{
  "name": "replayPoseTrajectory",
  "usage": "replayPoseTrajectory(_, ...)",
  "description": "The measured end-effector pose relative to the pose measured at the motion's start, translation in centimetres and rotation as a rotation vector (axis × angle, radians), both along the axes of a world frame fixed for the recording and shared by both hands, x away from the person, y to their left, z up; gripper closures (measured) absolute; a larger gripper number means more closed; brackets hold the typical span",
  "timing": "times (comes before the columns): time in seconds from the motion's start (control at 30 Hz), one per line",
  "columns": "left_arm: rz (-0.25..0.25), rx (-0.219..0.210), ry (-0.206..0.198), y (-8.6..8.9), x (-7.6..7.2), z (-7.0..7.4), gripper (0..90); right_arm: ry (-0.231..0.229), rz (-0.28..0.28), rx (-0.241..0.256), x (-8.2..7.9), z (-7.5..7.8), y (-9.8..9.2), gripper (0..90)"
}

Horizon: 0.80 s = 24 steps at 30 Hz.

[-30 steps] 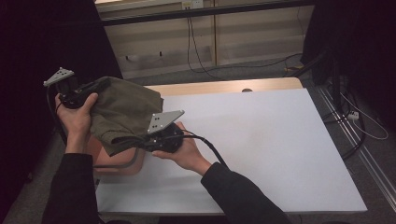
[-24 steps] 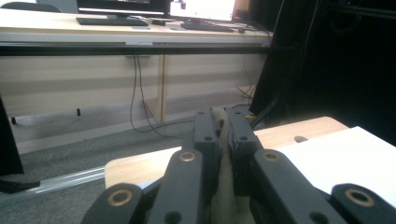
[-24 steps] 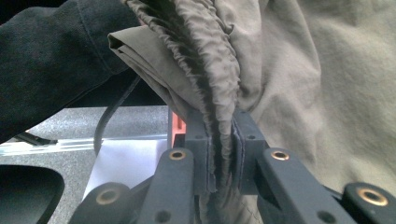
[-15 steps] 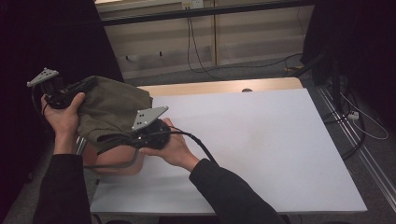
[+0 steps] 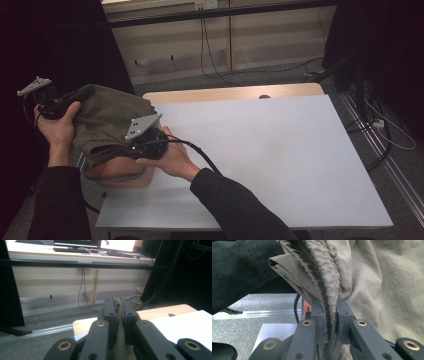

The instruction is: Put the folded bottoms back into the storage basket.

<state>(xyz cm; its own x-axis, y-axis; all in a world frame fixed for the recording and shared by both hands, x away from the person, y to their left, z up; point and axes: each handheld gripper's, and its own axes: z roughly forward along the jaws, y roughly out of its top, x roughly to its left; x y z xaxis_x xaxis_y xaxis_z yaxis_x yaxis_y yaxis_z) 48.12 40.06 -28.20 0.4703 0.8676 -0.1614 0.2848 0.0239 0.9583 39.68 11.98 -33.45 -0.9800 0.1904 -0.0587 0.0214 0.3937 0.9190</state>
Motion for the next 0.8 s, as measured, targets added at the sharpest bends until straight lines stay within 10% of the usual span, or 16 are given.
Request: replayPoseTrajectory(0.8,0.028,0.038,0.064,2.1,1.8,-4.0,85.6,0.014,-0.074,-0.039,-0.3,-3.4,3.5,78.4)
